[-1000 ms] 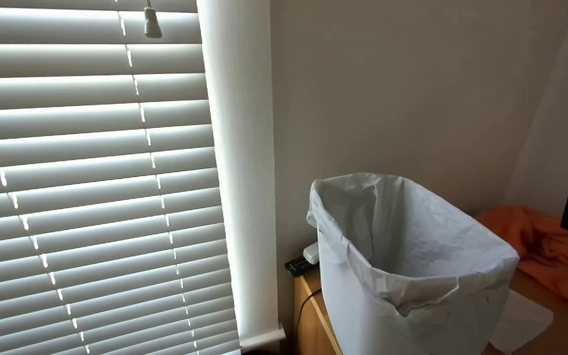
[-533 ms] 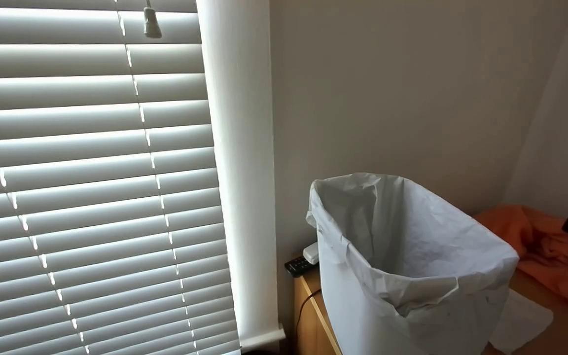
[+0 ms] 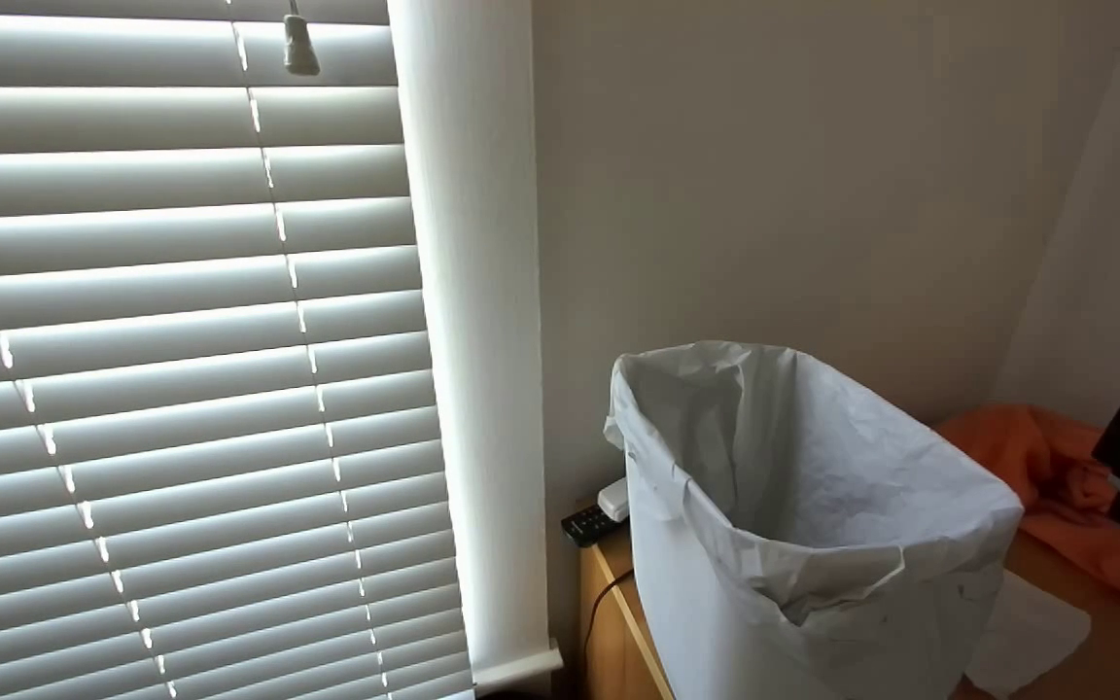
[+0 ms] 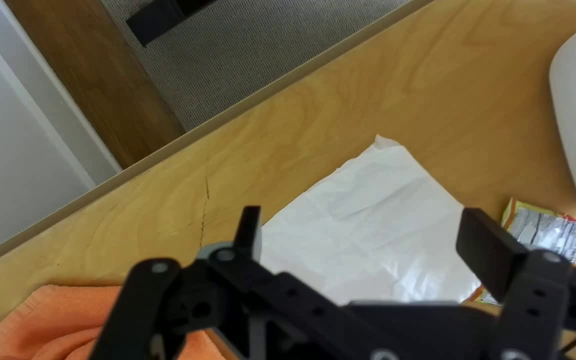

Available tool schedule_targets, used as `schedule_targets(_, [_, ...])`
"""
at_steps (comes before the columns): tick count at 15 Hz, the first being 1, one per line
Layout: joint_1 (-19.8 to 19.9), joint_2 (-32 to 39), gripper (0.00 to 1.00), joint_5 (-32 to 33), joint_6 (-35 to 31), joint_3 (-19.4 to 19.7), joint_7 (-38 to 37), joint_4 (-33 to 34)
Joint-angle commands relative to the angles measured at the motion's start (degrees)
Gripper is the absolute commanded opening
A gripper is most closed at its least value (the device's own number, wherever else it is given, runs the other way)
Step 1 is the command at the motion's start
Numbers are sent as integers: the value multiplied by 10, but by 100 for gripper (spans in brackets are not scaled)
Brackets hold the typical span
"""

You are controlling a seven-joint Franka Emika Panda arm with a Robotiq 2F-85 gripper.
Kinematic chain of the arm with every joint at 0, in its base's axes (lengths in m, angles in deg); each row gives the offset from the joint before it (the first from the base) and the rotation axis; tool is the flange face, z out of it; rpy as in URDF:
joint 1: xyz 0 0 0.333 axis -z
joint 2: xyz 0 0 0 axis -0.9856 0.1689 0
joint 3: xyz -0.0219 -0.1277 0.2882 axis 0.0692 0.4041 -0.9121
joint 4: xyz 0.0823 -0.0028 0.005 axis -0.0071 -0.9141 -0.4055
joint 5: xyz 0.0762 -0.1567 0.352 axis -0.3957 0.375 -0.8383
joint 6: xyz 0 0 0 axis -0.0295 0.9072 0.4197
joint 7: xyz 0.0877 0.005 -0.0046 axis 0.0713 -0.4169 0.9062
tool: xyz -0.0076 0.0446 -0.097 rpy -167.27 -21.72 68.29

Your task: Put the red block onto the paper towel

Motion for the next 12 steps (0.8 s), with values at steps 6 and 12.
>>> schedule_targets(6, [14, 188, 100, 15, -142, 9, -35, 54])
schedule_targets(12, [20, 267, 100, 8, -171, 18, 3, 89])
